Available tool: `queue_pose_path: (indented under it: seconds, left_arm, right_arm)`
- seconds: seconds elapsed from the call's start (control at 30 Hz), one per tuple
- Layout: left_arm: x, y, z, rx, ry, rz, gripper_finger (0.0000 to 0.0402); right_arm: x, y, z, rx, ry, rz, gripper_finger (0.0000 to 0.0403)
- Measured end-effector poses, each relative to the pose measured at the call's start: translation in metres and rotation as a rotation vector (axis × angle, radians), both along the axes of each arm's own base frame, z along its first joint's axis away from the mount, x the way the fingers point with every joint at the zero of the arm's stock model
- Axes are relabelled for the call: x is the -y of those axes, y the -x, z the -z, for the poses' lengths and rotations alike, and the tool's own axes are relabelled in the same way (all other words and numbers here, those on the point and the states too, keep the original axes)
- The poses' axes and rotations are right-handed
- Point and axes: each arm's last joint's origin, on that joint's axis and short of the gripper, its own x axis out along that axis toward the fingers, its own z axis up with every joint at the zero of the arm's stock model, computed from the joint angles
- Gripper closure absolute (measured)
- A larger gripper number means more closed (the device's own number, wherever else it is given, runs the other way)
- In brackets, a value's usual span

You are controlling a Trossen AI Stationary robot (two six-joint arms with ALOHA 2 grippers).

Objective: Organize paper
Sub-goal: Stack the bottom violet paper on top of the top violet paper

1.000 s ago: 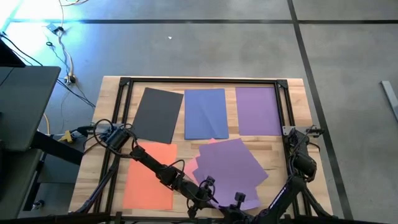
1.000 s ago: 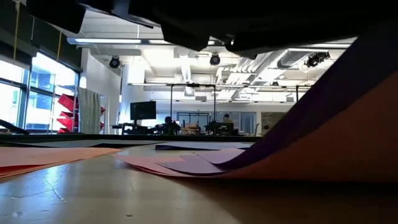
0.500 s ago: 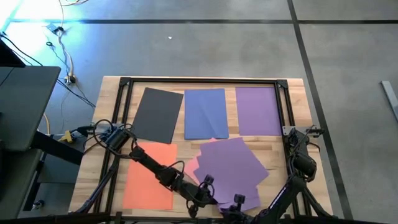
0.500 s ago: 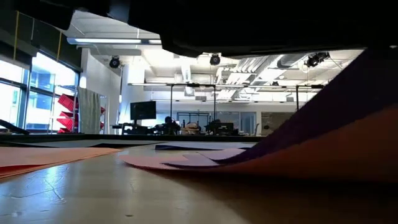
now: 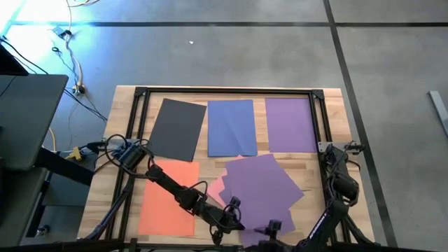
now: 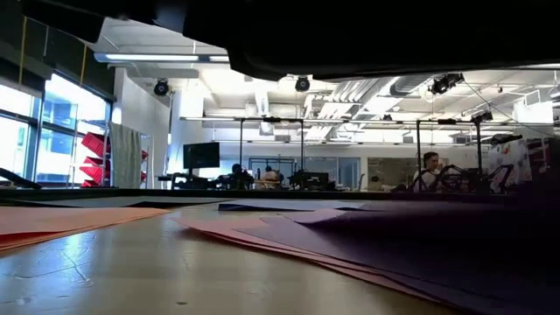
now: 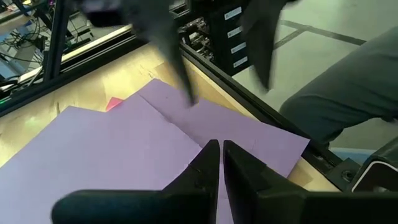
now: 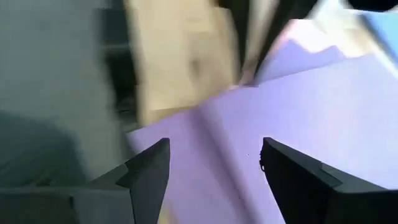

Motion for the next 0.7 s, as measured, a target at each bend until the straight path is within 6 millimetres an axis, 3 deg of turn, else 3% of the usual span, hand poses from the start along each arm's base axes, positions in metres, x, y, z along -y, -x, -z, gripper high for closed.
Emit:
queue_pose_path:
  seconds: [0.2,0.37,0.6,0.7]
  left_arm:
    - [0.0,0.0,0.0,0.001,0.0,0.0,0.0401]
    - [-0.005,-0.002,0.003,-0.035,-0.005,-0.034,0.0401]
    - [-0.049,-0.014,0.013,-0.07,-0.194,-0.459,0.0401]
    - [-0.07,-0.021,0.018,-0.146,-0.142,-0.485,0.0401]
  right_arm:
    - [0.018,-0.014,0.025,-0.062,-0.007,0.003,0.0197]
    - [0.025,-0.025,0.025,-0.124,0.022,-0.04,0.0205]
    - [0.033,-0.035,0.028,-0.215,0.001,-0.081,0.0206]
    - [0.036,-0.037,0.034,-0.216,-0.034,-0.078,0.0207]
